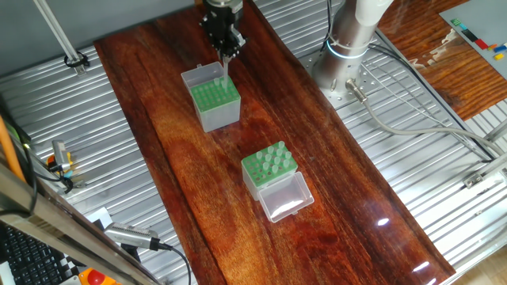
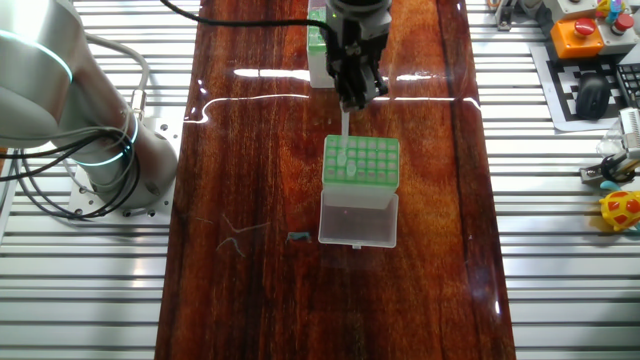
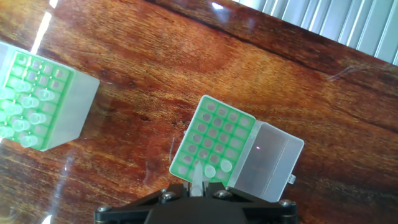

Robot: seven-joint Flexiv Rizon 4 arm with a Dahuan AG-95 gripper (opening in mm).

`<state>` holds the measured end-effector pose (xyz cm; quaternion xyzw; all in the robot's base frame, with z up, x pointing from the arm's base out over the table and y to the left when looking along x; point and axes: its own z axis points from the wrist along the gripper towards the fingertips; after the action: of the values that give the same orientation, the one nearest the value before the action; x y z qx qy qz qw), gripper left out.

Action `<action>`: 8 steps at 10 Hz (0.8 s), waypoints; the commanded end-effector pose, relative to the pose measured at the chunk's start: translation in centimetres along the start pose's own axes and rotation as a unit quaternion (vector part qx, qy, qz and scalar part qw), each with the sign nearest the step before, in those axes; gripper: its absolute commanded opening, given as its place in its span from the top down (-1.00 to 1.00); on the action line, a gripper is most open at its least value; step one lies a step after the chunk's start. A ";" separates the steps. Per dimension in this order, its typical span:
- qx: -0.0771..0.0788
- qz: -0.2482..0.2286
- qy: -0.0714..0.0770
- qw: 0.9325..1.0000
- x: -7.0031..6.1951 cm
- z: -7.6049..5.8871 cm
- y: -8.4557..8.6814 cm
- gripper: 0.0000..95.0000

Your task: Transfer all large pipette tips from one holder to another

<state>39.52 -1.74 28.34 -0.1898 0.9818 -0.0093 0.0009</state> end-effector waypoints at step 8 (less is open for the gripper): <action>0.002 -0.011 -0.004 1.000 0.1 1.9 -0.1 1.00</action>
<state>39.33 -1.93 26.24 -0.2019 0.9793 -0.0101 0.0060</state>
